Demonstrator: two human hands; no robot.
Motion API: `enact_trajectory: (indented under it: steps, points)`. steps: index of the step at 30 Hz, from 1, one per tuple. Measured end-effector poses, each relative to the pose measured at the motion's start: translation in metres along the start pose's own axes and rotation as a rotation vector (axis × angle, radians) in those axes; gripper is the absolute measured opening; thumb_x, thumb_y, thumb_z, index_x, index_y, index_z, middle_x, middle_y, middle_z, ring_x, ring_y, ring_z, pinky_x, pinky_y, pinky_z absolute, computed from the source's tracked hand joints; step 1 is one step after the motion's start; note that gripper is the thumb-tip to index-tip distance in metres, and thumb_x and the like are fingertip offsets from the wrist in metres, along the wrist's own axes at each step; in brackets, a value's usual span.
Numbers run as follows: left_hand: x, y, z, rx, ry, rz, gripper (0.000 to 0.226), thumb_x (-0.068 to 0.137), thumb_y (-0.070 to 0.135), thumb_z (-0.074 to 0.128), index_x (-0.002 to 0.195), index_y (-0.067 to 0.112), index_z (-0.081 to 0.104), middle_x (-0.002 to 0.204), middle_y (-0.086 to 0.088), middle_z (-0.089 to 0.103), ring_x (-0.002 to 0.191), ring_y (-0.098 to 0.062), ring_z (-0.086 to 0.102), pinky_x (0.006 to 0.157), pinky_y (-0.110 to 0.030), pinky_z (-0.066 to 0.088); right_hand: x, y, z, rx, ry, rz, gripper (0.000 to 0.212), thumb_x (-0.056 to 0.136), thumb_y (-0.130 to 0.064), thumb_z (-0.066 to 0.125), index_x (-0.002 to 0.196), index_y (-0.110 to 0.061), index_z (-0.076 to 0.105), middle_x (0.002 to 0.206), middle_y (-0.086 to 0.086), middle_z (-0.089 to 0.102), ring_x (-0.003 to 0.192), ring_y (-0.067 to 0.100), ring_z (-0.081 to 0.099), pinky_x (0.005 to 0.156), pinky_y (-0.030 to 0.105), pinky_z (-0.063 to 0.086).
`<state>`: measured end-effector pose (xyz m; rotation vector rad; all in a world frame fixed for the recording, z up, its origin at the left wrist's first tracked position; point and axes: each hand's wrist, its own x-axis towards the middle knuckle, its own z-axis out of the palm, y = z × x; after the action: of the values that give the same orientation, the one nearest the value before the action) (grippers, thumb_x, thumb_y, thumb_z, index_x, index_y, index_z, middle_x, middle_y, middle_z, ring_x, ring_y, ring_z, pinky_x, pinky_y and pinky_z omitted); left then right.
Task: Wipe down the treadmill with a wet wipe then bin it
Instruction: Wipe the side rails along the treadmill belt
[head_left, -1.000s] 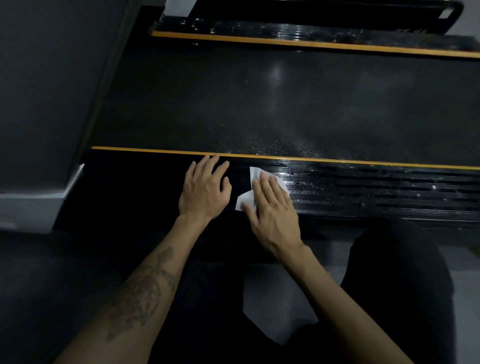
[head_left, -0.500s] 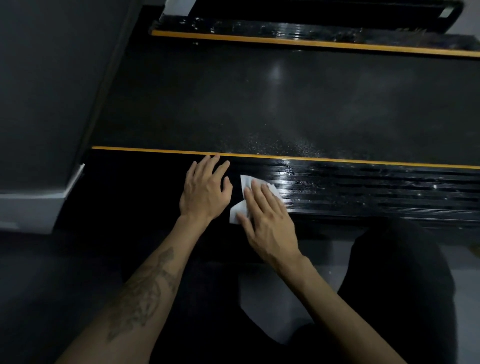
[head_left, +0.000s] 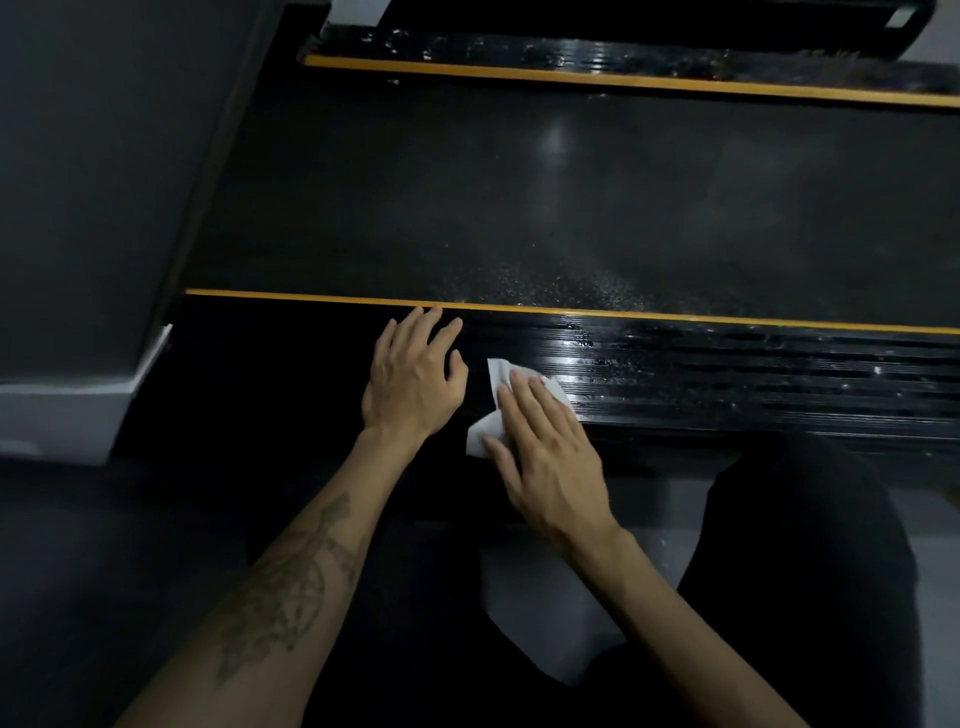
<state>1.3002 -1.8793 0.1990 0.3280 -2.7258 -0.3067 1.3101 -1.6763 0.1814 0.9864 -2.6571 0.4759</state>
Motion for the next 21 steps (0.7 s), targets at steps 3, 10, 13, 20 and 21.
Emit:
enact_trajectory:
  steps: [3, 10, 13, 20, 21]
  points:
    - [0.0, 0.001, 0.0, -0.005, 0.002, -0.001, 0.05, 0.097, 0.031, 0.045, 0.141, 0.015, 0.061, 0.149, -0.01, 0.055, 0.144, -0.028, 0.045, 0.121, -0.05, 0.032, -0.009, 0.021, -0.005, -0.02, 0.037, 0.001, 0.057, 0.106, -0.041, 0.042, 0.15, -0.006, 0.05, 0.16, 0.011, 0.041, 0.152, 0.022, 0.032, 0.123, 0.039, 0.03]
    - [-0.002, 0.001, -0.004, 0.005, -0.007, 0.009, 0.049, 0.097, 0.03, 0.044, 0.138, 0.013, 0.063, 0.147, -0.013, 0.057, 0.141, -0.029, 0.048, 0.119, -0.049, 0.036, 0.008, -0.009, 0.006, 0.017, 0.028, 0.039, 0.062, 0.105, -0.044, 0.04, 0.15, -0.002, 0.048, 0.16, 0.015, 0.04, 0.152, 0.025, 0.032, 0.124, 0.04, 0.027]
    - [-0.002, 0.001, -0.004, -0.002, 0.007, 0.017, 0.05, 0.096, 0.032, 0.041, 0.136, 0.012, 0.065, 0.144, -0.013, 0.06, 0.139, -0.03, 0.05, 0.117, -0.049, 0.039, -0.016, 0.004, -0.003, 0.022, 0.033, -0.055, 0.058, 0.106, -0.041, 0.044, 0.15, -0.004, 0.049, 0.16, 0.013, 0.04, 0.152, 0.023, 0.032, 0.123, 0.041, 0.031]
    - [-0.004, 0.001, -0.002, -0.021, 0.018, 0.002, 0.049, 0.096, 0.029, 0.042, 0.134, 0.01, 0.066, 0.142, -0.015, 0.061, 0.137, -0.031, 0.052, 0.115, -0.05, 0.041, 0.01, 0.004, 0.005, -0.004, 0.034, 0.105, 0.061, 0.105, -0.042, 0.039, 0.148, -0.001, 0.05, 0.158, 0.017, 0.043, 0.15, 0.028, 0.036, 0.123, 0.044, 0.03]
    - [-0.004, 0.001, -0.002, -0.026, 0.022, 0.004, 0.049, 0.096, 0.03, 0.042, 0.134, 0.01, 0.066, 0.141, -0.014, 0.061, 0.137, -0.031, 0.052, 0.114, -0.05, 0.042, 0.011, -0.001, 0.008, 0.008, 0.029, 0.075, 0.06, 0.105, -0.041, 0.041, 0.149, -0.001, 0.049, 0.158, 0.016, 0.042, 0.151, 0.027, 0.034, 0.123, 0.044, 0.03]
